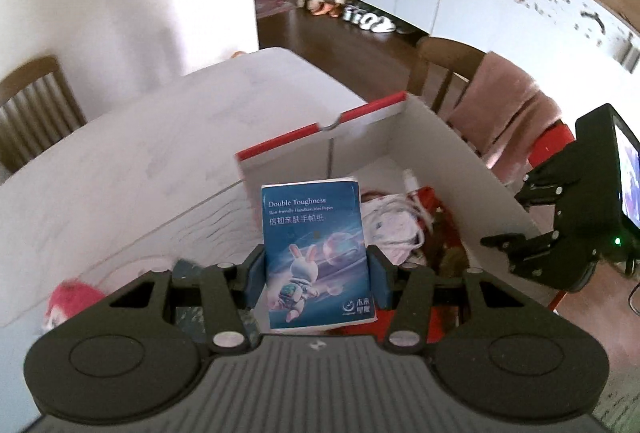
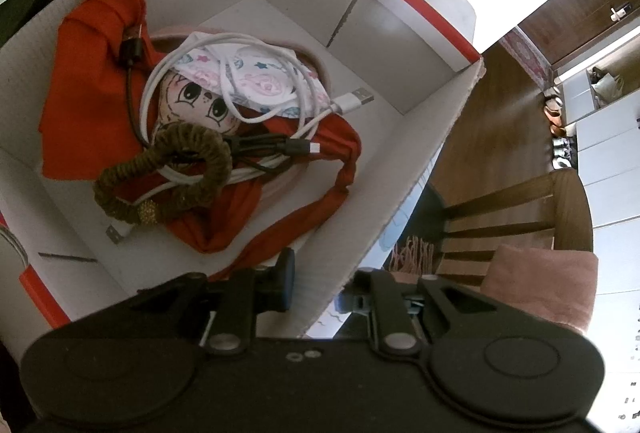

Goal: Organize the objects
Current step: 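Carry the blue booklet with the left gripper toward the box, then lower the blue booklet into the box and open the left gripper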

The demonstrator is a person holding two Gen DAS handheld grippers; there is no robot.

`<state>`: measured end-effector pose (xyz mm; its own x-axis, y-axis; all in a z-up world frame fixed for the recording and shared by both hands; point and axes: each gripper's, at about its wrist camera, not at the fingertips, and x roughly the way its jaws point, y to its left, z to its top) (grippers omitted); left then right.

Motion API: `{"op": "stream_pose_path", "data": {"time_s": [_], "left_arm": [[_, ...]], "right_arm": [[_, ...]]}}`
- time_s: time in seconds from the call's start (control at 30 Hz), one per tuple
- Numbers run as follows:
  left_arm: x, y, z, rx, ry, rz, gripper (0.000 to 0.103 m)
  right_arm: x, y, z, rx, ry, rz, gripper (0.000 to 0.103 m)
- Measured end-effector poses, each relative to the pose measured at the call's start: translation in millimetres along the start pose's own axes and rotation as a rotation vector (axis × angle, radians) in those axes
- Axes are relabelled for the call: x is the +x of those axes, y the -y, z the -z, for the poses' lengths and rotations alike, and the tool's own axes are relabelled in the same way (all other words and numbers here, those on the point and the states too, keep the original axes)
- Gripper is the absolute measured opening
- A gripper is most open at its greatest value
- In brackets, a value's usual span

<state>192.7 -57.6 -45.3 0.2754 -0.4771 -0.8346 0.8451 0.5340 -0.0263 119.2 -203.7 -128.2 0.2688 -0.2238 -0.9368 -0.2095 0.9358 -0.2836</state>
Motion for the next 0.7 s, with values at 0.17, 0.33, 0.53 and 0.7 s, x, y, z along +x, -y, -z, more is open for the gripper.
{"op": "stream_pose_path", "data": {"time_s": [0.17, 0.33, 0.53, 0.7], "left_arm": [[27.0, 21.2, -16.0, 0.062, -0.033, 0.017, 0.051], [55.4, 30.7, -28.9, 0.093, -0.065, 0.009, 0.051], [87.1, 35.7, -31.7, 0.109, -0.135, 0.021, 0.051], [104.9, 42.0, -31.2, 0.149, -0.171, 0.032, 0.051]], "right_arm": [[-1.0, -1.6, 0.3, -0.007, 0.0, -0.003, 0.017], [-2.0, -1.9, 0.9, -0.01, 0.0, -0.003, 0.018], [-1.9, -1.8, 1.0, -0.014, 0.0, -0.002, 0.018], [-1.5, -2.1, 0.5, -0.022, -0.003, -0.002, 0.018]]}}
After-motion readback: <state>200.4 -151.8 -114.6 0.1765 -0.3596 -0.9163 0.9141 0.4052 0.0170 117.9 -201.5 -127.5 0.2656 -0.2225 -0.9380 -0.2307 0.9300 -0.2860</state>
